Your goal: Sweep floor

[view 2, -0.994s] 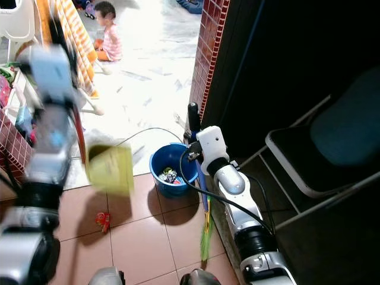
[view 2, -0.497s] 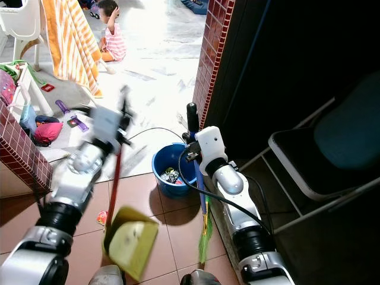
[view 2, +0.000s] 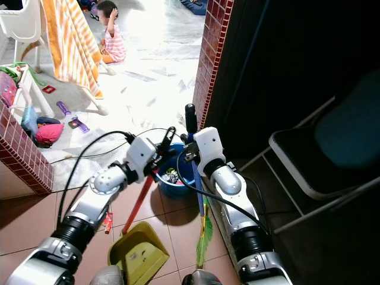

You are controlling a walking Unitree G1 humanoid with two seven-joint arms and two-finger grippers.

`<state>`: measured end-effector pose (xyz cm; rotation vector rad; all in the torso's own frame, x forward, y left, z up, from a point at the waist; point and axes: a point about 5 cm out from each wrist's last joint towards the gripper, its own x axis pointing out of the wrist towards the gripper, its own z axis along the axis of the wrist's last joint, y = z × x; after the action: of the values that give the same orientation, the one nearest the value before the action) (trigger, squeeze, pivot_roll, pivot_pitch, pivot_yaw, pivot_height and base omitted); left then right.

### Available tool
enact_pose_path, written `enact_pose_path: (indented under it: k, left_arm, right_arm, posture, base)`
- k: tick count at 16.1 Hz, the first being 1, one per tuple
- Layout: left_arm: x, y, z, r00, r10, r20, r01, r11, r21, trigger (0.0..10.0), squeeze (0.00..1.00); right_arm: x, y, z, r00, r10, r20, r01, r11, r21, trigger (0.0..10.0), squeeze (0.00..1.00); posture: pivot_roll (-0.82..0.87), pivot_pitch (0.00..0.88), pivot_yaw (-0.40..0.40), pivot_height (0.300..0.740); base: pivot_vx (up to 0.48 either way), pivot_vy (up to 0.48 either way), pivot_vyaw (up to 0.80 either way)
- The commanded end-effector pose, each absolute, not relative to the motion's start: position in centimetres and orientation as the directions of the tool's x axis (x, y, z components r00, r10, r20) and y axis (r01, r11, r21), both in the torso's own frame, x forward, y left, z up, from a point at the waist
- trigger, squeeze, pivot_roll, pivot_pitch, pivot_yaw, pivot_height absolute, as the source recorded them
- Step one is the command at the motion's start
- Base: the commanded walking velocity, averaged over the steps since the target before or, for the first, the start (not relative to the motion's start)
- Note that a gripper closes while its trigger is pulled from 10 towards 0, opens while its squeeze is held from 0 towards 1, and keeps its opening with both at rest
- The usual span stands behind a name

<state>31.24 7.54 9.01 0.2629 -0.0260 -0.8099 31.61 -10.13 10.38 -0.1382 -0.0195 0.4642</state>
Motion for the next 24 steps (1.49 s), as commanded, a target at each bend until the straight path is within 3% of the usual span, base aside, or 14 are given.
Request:
enact_pose_path:
  k: [1, 5, 9, 10, 13, 17, 18, 19, 24]
  left_arm:
    - [31.4, 6.4, 10.3, 0.660, -0.751, -0.010, 0.723, 0.631, 0.281, 10.0, 0.00]
    - [30.8, 3.8, 11.0, 0.601, -0.796, 0.066, 0.770, 0.600, 0.217, 10.0, 0.00]
    - [30.4, 2.4, 11.0, 0.567, -0.821, 0.069, 0.791, 0.566, 0.233, 10.0, 0.00]
    - [30.7, 3.0, 10.9, 0.608, -0.792, 0.057, 0.749, 0.596, 0.288, 10.0, 0.00]
    - [32.1, 6.3, 10.7, 0.779, -0.625, 0.056, 0.588, 0.758, 0.283, 10.0, 0.00]
    - [31.2, 9.5, 10.6, 0.910, -0.400, 0.113, 0.363, 0.897, 0.251, 10.0, 0.00]
    - [31.1, 9.6, 10.5, 0.913, -0.390, 0.115, 0.354, 0.902, 0.248, 10.0, 0.00]
    - [30.8, 10.9, 10.6, 0.954, -0.273, 0.121, 0.246, 0.948, 0.199, 10.0, 0.00]
    - [30.1, 12.0, 11.7, 0.980, -0.151, 0.132, 0.127, 0.976, 0.176, 10.0, 0.00]
  right_arm:
    - [32.0, -10.1, 10.7, 0.895, 0.445, -0.011, -0.442, 0.886, -0.142, 10.0, 0.00]
    - [32.1, -10.2, 10.9, 0.905, 0.424, -0.004, -0.420, 0.893, -0.162, 10.0, 0.00]
    - [32.9, -11.7, 11.5, 0.947, 0.319, 0.033, -0.306, 0.930, -0.204, 10.0, 0.00]
    - [32.9, -11.8, 11.5, 0.946, 0.323, 0.033, -0.309, 0.928, -0.208, 10.0, 0.00]
    - [32.7, -12.0, 10.9, 0.949, 0.314, 0.016, -0.307, 0.937, -0.168, 10.0, 0.00]
    - [33.0, -11.7, 9.1, 0.969, 0.238, -0.070, -0.245, 0.964, -0.107, 10.0, 0.00]
    - [32.9, -11.7, 8.9, 0.969, 0.235, -0.076, -0.242, 0.965, -0.104, 10.0, 0.00]
    - [33.1, -11.0, 8.9, 0.966, 0.249, -0.069, -0.255, 0.960, -0.119, 10.0, 0.00]
    - [33.3, -10.3, 9.1, 0.946, 0.319, -0.055, -0.322, 0.946, -0.043, 10.0, 0.00]
  posture:
    - [-0.06, 0.000, -0.045, 0.740]
    - [-0.06, 0.000, -0.041, 0.740]
    - [-0.07, 0.000, -0.032, 0.740]
    - [-0.08, 0.000, -0.033, 0.740]
    - [-0.06, 0.000, -0.036, 0.740]
    - [-0.02, 0.000, -0.036, 0.740]
    - [-0.02, 0.000, -0.036, 0.740]
    - [0.01, 0.000, -0.042, 0.740]
    - [0.05, 0.000, -0.038, 0.740]
  base:
    - [0.000, 0.000, 0.00]
    - [0.000, 0.000, 0.00]
    - [0.000, 0.000, 0.00]
    - [0.000, 0.000, 0.00]
    - [0.000, 0.000, 0.00]
    - [0.000, 0.000, 0.00]
    - [0.000, 0.000, 0.00]
    - [0.000, 0.000, 0.00]
    - [0.000, 0.000, 0.00]
